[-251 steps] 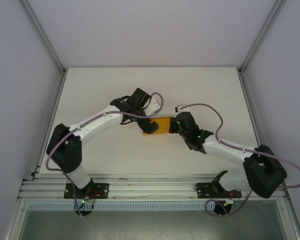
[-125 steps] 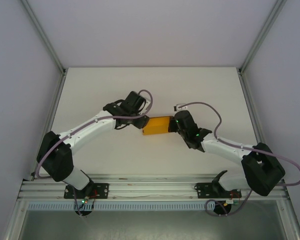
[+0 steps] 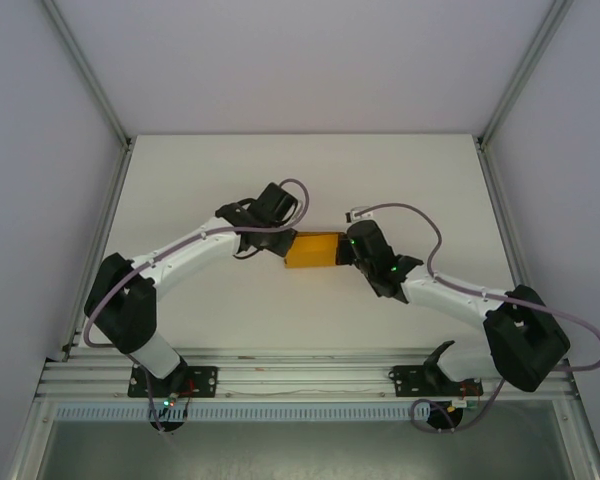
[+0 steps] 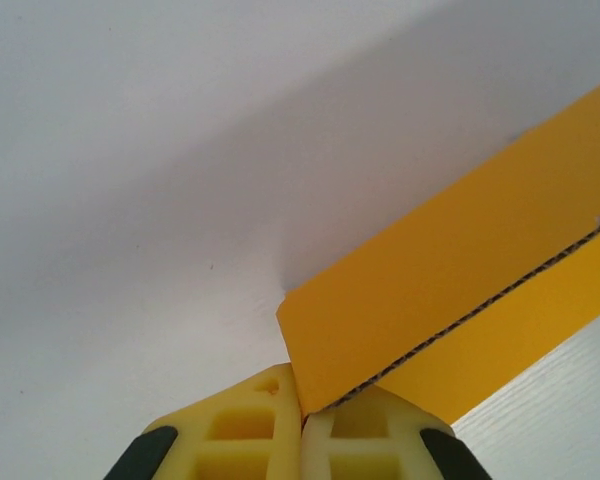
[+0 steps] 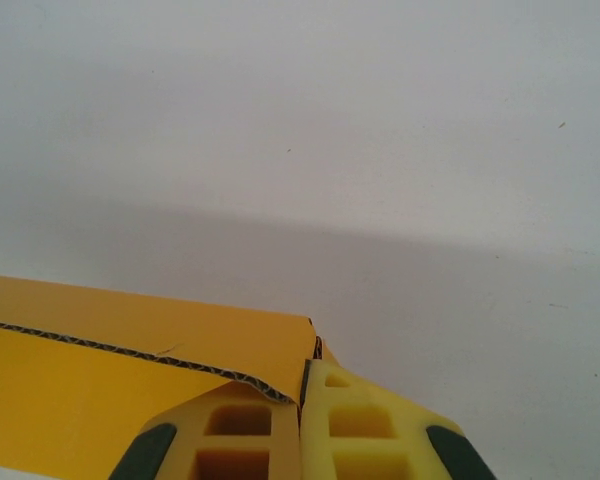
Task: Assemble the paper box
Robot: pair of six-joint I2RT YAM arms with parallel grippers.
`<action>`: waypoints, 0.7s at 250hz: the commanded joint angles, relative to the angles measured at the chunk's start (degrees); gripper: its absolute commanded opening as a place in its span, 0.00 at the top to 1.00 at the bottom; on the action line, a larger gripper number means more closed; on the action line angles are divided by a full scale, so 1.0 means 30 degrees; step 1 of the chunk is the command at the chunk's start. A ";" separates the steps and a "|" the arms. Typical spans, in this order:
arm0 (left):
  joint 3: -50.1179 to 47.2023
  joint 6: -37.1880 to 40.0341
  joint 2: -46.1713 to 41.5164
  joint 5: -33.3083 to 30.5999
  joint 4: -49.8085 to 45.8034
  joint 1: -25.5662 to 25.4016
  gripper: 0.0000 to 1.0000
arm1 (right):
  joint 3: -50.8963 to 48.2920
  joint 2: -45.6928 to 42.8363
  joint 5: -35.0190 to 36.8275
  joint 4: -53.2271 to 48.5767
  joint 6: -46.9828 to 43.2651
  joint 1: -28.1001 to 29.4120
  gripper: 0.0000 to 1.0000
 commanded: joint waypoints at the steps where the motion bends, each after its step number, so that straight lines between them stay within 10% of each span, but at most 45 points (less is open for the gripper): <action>1: 0.0310 -0.1485 -0.0614 0.0341 -0.0264 -0.0100 1.00 | 0.0013 0.0838 0.0477 -0.2879 -0.0225 0.0596 1.00; 175: 0.3607 -0.5971 0.2396 0.6338 -0.4556 0.1771 1.00 | 0.0698 0.2768 0.4074 -0.3619 0.0170 0.3355 1.00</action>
